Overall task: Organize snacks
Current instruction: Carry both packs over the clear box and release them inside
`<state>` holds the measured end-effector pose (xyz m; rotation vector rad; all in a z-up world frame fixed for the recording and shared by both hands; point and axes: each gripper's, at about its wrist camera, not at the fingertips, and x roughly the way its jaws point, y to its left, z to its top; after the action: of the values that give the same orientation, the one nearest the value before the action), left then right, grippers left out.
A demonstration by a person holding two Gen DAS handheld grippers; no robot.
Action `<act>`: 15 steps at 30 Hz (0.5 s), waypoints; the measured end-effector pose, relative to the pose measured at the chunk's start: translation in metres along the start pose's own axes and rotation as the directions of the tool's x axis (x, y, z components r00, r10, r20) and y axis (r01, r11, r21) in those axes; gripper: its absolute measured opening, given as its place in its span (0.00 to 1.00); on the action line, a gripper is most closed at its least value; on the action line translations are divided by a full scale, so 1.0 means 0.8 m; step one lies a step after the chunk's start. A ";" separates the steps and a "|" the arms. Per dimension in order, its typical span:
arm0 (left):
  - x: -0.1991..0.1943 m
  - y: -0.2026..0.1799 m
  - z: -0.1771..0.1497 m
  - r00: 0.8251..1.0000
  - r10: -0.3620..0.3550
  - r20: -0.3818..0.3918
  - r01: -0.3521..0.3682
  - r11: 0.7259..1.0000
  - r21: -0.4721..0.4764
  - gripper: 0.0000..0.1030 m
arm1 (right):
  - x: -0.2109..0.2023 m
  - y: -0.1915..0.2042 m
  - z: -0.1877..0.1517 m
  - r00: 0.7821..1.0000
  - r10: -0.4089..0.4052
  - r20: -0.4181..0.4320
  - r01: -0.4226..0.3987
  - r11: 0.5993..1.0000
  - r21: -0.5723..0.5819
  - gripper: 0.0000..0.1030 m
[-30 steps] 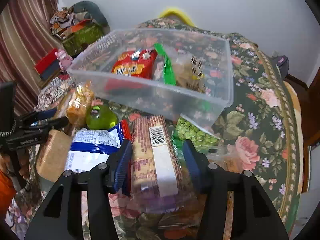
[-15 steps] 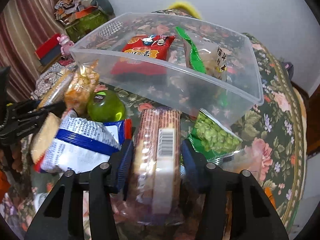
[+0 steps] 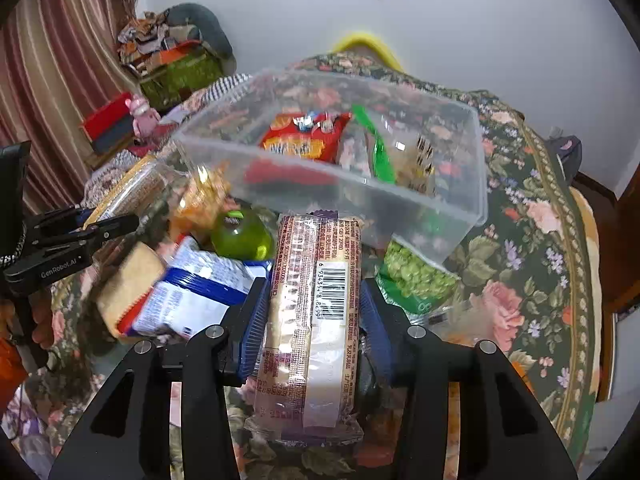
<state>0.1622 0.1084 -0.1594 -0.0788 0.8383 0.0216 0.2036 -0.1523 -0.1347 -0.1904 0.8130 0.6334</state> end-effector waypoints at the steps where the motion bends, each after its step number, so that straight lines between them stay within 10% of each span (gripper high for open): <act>1: -0.006 -0.001 0.003 1.000 -0.004 0.010 0.004 1.000 -0.004 0.34 | -0.004 -0.001 0.002 1.000 0.000 0.009 0.000 1.000 0.002 0.42; 15: -0.051 -0.037 0.067 0.991 -0.051 0.127 0.048 0.999 0.024 0.34 | -0.056 -0.012 0.048 0.985 -0.052 0.164 0.049 0.999 0.020 0.42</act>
<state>0.1761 0.0840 -0.0915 -0.0772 0.7083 -0.0285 0.2099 -0.1656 -0.0766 -0.1418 0.6518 0.5865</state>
